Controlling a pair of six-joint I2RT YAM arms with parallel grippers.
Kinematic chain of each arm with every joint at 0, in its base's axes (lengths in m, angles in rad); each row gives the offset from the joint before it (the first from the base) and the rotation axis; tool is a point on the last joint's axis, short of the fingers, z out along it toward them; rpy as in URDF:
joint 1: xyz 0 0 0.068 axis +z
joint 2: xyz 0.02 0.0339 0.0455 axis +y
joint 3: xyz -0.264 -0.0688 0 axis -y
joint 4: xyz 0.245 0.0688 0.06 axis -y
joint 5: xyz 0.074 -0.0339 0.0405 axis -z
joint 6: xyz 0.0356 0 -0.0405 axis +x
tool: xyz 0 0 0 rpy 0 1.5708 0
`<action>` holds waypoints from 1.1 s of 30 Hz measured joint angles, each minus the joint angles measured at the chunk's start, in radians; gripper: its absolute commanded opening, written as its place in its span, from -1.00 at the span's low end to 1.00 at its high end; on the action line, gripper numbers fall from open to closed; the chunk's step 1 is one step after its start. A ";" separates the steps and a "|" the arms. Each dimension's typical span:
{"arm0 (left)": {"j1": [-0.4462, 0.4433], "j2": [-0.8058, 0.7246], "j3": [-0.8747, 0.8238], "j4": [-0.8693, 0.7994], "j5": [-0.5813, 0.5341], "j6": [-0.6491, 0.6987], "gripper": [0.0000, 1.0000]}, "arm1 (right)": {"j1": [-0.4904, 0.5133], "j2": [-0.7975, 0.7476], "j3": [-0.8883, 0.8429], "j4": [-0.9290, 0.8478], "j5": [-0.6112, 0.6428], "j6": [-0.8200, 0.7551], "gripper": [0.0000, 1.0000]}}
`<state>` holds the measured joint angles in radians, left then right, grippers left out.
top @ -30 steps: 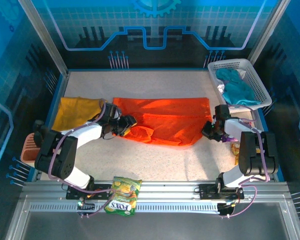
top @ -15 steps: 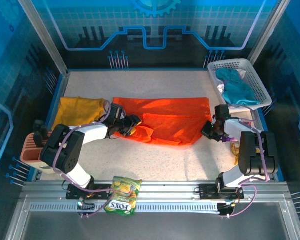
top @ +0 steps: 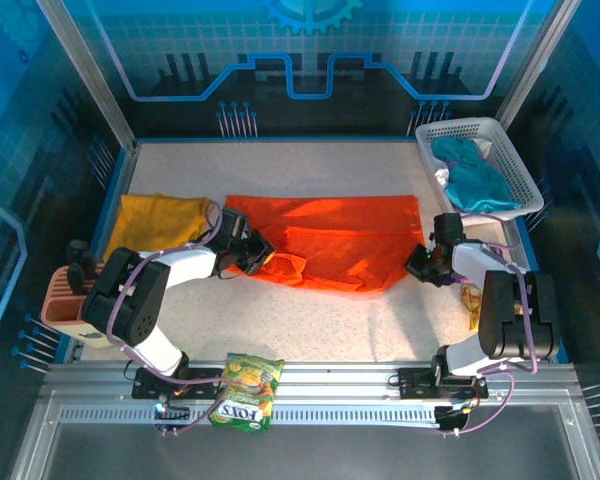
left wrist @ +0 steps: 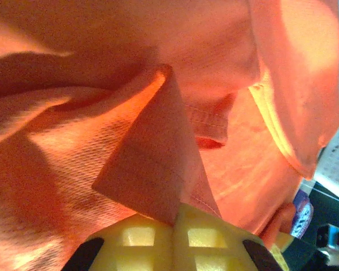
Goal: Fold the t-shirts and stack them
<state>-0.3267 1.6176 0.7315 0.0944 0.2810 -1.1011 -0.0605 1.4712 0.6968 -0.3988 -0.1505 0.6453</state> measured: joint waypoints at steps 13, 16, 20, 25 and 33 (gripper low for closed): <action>-0.020 -0.383 0.053 -0.331 -0.134 0.141 -1.00 | -0.034 -0.210 -0.055 -0.073 -0.013 0.100 -0.94; -0.031 -0.441 0.052 -0.407 -0.158 0.159 -1.00 | -0.035 -0.230 -0.056 -0.107 -0.021 0.114 -1.00; -0.043 -0.517 0.043 -0.488 -0.192 0.165 -1.00 | -0.040 -0.235 -0.056 -0.146 -0.026 0.106 -1.00; -0.044 -0.579 0.035 -0.555 -0.227 0.183 -1.00 | -0.079 -0.234 -0.056 -0.190 -0.040 0.090 -1.00; -0.046 -0.587 0.032 -0.607 -0.259 0.216 -1.00 | -0.107 -0.342 -0.056 -0.274 -0.038 0.043 -1.00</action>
<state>-0.3725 1.0309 0.7631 -0.5129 0.0216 -0.8856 -0.1673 1.1294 0.6403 -0.6731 -0.1883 0.6888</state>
